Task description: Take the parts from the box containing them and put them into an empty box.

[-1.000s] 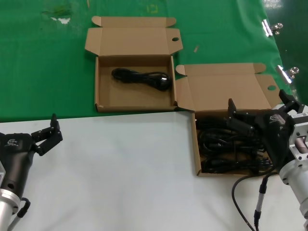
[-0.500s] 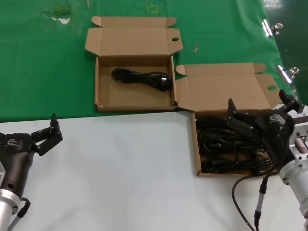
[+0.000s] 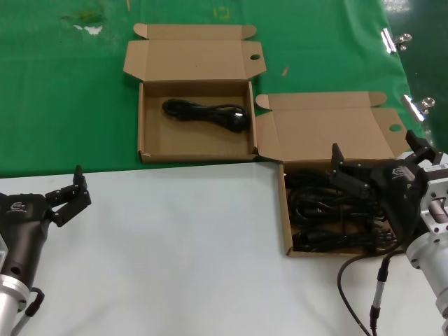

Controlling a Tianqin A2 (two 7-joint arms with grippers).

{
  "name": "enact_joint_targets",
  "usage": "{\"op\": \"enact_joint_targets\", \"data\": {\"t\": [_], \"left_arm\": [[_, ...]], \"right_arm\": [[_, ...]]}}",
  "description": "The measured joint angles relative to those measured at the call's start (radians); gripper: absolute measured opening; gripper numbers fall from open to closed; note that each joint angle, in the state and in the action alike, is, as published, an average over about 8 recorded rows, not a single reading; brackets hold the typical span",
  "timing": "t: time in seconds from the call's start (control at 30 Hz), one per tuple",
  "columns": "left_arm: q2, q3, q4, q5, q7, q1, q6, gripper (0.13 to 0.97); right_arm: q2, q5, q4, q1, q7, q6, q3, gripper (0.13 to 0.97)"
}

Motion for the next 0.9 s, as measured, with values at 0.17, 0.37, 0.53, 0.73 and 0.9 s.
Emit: {"op": "enact_joint_targets", "data": {"t": [0.17,0.37,0.53,0.73,0.9], "left_arm": [[0.0,0.0,0.0,0.0,0.0,0.0,0.0,0.966],[0.0,0.0,0.0,0.0,0.0,0.0,0.0,0.966],[0.0,0.0,0.0,0.0,0.0,0.0,0.0,0.966],[0.0,0.0,0.0,0.0,0.0,0.0,0.0,0.966],[0.0,0.0,0.0,0.0,0.0,0.0,0.0,0.966]], "right_arm": [[0.0,0.0,0.0,0.0,0.0,0.0,0.0,0.966],[0.0,0.0,0.0,0.0,0.0,0.0,0.0,0.966],[0.0,0.0,0.0,0.0,0.0,0.0,0.0,0.966],[0.0,0.0,0.0,0.0,0.0,0.0,0.0,0.966],[0.0,0.0,0.0,0.0,0.0,0.0,0.0,0.966]]}}
